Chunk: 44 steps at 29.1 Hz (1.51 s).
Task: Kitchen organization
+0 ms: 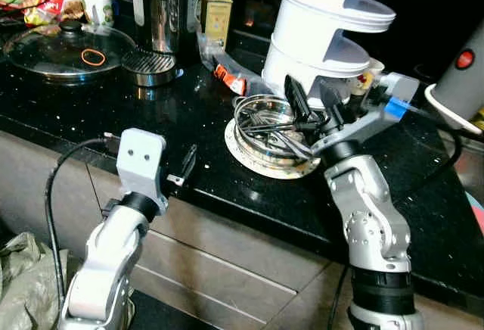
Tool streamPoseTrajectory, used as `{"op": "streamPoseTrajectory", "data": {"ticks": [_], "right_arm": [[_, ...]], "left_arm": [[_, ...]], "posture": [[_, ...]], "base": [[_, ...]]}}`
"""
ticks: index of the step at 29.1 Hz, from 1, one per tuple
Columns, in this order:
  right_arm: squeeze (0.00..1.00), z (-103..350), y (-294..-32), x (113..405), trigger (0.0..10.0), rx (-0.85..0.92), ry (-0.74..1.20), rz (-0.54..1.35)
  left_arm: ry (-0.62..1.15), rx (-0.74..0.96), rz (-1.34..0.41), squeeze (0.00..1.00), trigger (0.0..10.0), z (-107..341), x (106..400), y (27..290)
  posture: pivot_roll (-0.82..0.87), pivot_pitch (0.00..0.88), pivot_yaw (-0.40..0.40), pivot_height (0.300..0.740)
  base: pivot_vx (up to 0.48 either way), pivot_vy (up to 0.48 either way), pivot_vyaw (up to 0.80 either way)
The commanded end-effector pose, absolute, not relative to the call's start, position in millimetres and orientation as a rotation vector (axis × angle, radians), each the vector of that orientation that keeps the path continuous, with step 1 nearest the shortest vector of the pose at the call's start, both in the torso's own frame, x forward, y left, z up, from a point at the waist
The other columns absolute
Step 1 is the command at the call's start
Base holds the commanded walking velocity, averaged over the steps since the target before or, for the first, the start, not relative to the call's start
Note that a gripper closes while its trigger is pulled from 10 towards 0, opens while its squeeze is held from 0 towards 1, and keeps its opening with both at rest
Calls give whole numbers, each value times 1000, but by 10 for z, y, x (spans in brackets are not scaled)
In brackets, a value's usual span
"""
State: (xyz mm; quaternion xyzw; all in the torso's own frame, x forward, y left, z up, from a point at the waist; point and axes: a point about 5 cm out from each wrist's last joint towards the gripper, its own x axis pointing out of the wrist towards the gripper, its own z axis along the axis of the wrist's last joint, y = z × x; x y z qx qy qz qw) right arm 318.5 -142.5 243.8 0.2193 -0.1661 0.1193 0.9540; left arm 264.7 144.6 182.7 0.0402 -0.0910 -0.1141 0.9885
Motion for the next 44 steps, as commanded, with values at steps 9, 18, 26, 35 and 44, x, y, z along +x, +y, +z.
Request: {"op": "streamPoseTrajectory", "data": {"ticks": [9, 18, 26, 35, 44], "right_arm": [[0, 2416, -1956, 3320, 10000, 361, -284, -75], [0, 2224, -2426, 3269, 10000, 430, -48, -264], [0, 2168, -2377, 3219, 10000, 642, 7, -210], [0, 2013, -1902, 3215, 10000, 983, 100, -21], [0, 2047, -1764, 3308, 10000, 1059, 97, 22]], "left_arm": [[-209, 71, -245, 0, 10000, 1852, 2636, 1362], [-212, 81, -254, 0, 10000, 1840, 2625, 1348], [-205, 81, -272, 0, 10000, 1814, 2633, 1302], [-207, 80, -286, 0, 10000, 1814, 2639, 1268], [-211, 83, -280, 0, 10000, 1826, 2628, 1287]], "posture": [[163, 0, -166, 740], [152, 0, -171, 740], [148, 0, -170, 740], [147, 2, -165, 740], [156, 6, -168, 740]], "base": [[0, 0, 0], [0, 0, 0], [0, 0, 0], [0, 0, 0], [0, 0, 0]]}}
